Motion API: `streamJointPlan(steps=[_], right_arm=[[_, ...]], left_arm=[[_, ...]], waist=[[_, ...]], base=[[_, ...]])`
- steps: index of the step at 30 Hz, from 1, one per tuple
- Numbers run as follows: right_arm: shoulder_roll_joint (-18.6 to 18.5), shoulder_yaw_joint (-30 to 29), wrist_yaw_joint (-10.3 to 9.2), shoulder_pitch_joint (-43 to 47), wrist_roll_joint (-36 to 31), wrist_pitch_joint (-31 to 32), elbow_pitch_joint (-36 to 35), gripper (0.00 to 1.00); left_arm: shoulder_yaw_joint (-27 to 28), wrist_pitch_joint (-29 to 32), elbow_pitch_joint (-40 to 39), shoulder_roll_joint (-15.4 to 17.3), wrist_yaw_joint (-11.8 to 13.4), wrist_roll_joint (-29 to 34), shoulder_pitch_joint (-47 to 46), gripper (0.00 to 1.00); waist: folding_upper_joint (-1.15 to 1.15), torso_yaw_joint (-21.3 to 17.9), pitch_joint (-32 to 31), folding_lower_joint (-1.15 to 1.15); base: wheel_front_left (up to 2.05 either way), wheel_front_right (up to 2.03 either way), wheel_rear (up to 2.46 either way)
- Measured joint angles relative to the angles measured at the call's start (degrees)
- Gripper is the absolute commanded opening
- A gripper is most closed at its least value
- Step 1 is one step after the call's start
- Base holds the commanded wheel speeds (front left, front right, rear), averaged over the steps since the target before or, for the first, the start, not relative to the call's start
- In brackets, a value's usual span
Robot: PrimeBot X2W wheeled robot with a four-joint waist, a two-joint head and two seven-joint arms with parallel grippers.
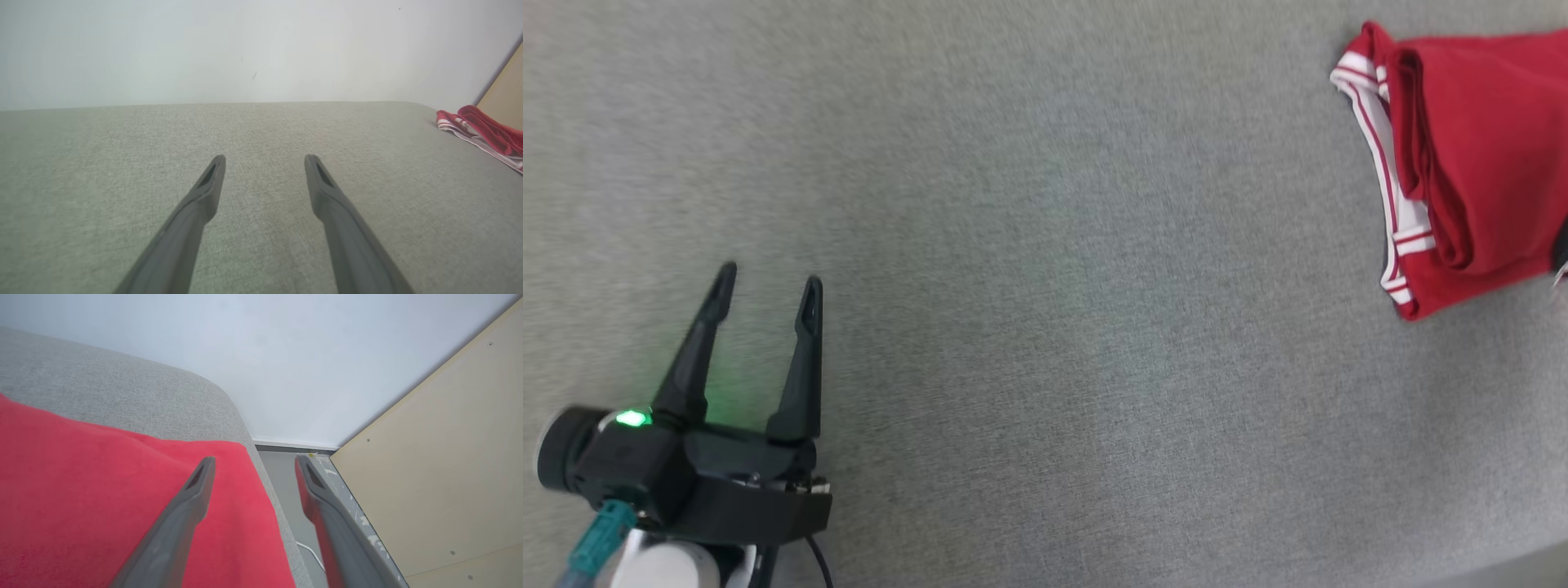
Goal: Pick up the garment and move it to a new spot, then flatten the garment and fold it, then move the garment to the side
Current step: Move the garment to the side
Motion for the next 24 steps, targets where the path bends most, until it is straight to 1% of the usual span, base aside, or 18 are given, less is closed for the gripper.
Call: streamJointPlan(steps=[2, 4, 5, 6, 8, 13, 17, 23, 24], right_arm=[[1.1, 0.1, 0.0, 1.8, 1.5, -2.4, 0.6, 1.0], [3.0, 0.9, 0.0, 4.2, 4.3, -4.7, 0.7, 1.0], [4.8, 2.2, 0.0, 7.3, 5.9, -6.2, -0.5, 1.0], [5.8, 2.8, 0.0, 9.1, 7.0, -6.7, -1.3, 1.0], [8.1, 4.0, 0.0, 13.5, 8.9, -7.3, -4.1, 1.0], [14.2, 7.5, 0.0, 26.2, 12.7, -7.8, -14.7, 1.0], [16.2, 10.2, 0.0, 35.0, 17.5, -7.3, -22.5, 1.0], [17.2, 15.1, 0.0, 44.3, 23.4, -2.4, -30.9, 1.0], [17.2, 15.8, 0.0, 45.5, 24.0, -1.6, -32.0, 1.0]], left_arm=[[-0.1, -1.2, 1.7, -0.6, 0.2, -0.4, 0.7, 1.0], [-0.1, -2.1, 3.8, -0.8, 0.6, -0.3, 1.7, 1.0], [0.0, -3.2, 5.9, -1.0, 1.5, 0.8, 3.1, 1.0], [0.1, -3.7, 7.0, -1.3, 2.0, 0.9, 3.9, 1.0], [0.2, -4.5, 9.3, -2.0, 2.2, 0.9, 5.3, 1.0], [1.3, -5.2, 11.2, -4.1, 4.6, 1.0, 10.0, 1.0], [3.1, -5.4, 11.3, -5.0, 5.1, 0.8, 13.4, 1.0], [5.8, -5.5, 10.2, -8.0, 4.9, 0.7, 17.5, 1.0], [6.2, -5.5, 10.1, -8.3, 4.4, 0.6, 17.9, 1.0]], waist=[[0.0, 0.7, -1.5, 0.0], [0.0, 1.5, -3.3, 0.0], [-0.01, 2.2, -5.3, -0.01], [-0.01, 2.6, -6.4, -0.01], [-0.01, 3.4, -8.8, -0.01], [-0.02, 5.5, -15.2, -0.02], [-0.02, 7.0, -20.4, -0.02], [-0.02, 9.4, -27.2, -0.03], [-0.03, 9.8, -28.2, -0.03]], base=[[0.0, 0.0, 0.0], [0.0, 0.0, 0.0], [0.0, 0.0, 0.0], [0.0, 0.0, 0.0], [0.0, 0.0, 0.0], [0.0, 0.0, 0.0], [0.0, 0.0, 0.0], [0.0, 0.0, 0.0], [0.0, 0.0, 0.0]])
